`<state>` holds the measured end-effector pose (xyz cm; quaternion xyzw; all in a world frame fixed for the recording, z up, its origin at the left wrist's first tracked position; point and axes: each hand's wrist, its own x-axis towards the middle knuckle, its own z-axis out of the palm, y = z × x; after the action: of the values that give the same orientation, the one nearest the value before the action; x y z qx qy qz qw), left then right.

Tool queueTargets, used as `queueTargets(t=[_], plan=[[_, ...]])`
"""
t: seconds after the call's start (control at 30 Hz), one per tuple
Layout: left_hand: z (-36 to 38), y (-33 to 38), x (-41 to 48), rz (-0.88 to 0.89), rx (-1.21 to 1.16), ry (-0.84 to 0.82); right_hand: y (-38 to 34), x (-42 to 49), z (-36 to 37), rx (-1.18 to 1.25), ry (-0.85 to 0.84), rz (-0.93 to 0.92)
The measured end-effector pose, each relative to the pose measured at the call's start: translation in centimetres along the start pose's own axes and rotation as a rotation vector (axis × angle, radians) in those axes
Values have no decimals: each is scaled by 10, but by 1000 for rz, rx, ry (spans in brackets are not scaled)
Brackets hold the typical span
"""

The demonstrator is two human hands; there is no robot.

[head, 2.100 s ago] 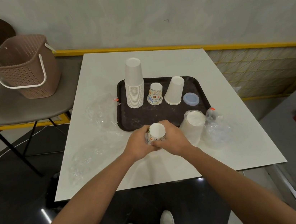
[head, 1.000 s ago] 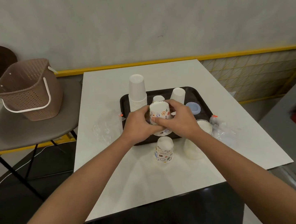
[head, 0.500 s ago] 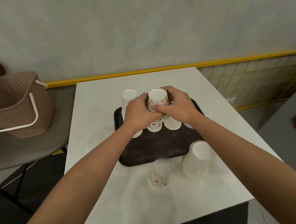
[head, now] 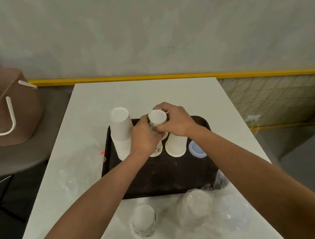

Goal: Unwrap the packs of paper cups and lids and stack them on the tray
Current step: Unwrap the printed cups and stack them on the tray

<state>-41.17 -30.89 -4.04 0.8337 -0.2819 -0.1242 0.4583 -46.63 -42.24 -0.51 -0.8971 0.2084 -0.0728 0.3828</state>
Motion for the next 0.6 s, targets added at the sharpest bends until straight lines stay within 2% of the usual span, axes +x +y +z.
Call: queueTargets(t=[0.17, 0.4, 0.6], plan=[[15, -14, 2, -61, 39, 32, 12, 13, 11, -49, -91, -17], [18, -29, -13, -86, 130, -55, 25, 20, 28, -212, -190, -3], [12, -39, -34, -65, 67, 20, 28, 19, 39, -358, -256, -8]])
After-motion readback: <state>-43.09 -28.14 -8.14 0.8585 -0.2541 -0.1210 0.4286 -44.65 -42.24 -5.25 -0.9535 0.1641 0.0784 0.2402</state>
